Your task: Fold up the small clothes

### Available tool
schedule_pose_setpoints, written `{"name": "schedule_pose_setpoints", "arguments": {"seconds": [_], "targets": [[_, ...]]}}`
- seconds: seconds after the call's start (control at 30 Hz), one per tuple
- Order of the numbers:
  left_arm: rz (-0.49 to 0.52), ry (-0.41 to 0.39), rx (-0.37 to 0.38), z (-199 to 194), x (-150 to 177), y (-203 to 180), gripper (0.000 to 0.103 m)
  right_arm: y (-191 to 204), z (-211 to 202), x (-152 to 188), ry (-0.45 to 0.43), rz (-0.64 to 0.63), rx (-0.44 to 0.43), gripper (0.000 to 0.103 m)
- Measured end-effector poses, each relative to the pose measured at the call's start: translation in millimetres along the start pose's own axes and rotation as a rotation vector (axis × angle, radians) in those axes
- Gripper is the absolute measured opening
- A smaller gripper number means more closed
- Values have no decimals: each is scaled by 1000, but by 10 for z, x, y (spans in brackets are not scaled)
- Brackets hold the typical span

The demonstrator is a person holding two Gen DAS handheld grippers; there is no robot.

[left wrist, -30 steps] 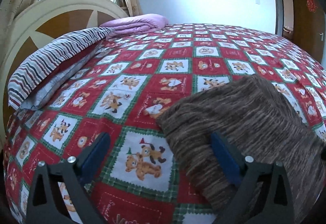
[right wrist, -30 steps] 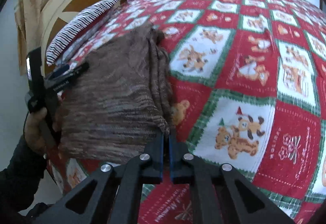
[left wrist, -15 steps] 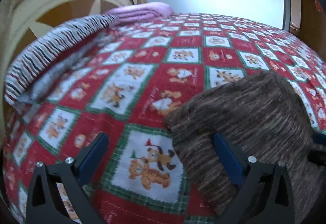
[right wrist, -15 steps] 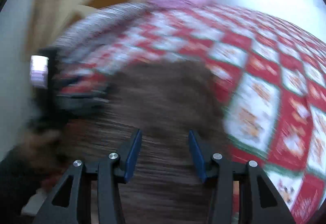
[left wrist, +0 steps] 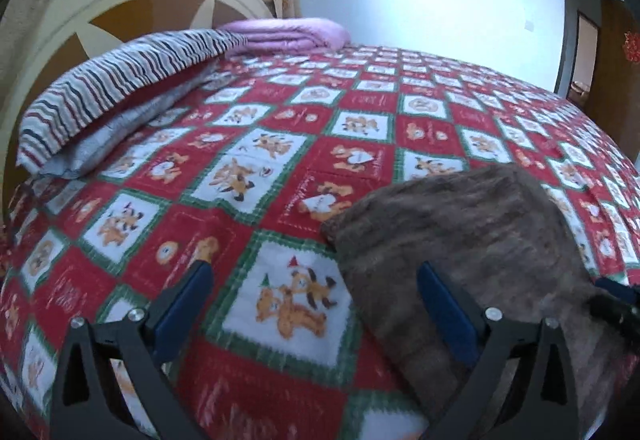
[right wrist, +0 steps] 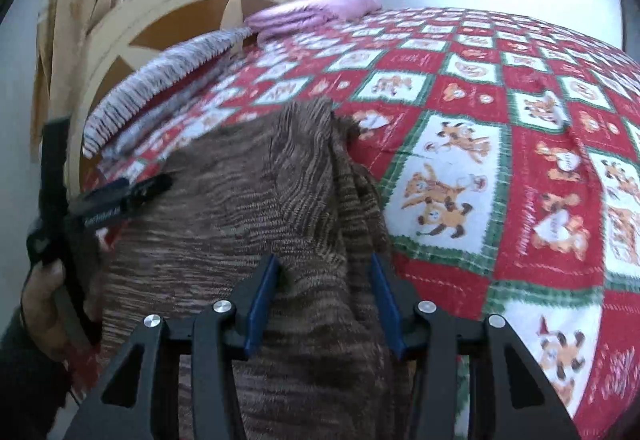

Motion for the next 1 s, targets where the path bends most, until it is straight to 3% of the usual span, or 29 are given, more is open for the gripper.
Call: {"name": "schedule_pose_setpoints", "arguments": {"seconds": [0.13,0.33,0.43,0.67,1.0], "targets": [[34,-55,-4,-332,42,-49,103,80,-275,-46,-40,-27,55,50],[25,-128,71,-864,-13,-106,103,351,-788,-139,-129,-62,115,50],[44,-156,88,-1055,-13,-145,103,534,-1007,-157,-178,-95,125,59],[42,-188,120,-1279,-52,-168,103,821,-1250,-156,-210,-152,144,61],[54,-225,116,-1411,-73,-177,103,897,-1473,-161,-251,-136,170,61]]}}
Point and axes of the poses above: each gripper's, at about its wrist camera, not at the fingertips, and z roughly the way its jaws point, y to its left, x to its underside, the point moved 8 cm from there along z, roughly the way its jaws point, and after that the axes turned 13 degrees about -z, right-handed, at the moved point
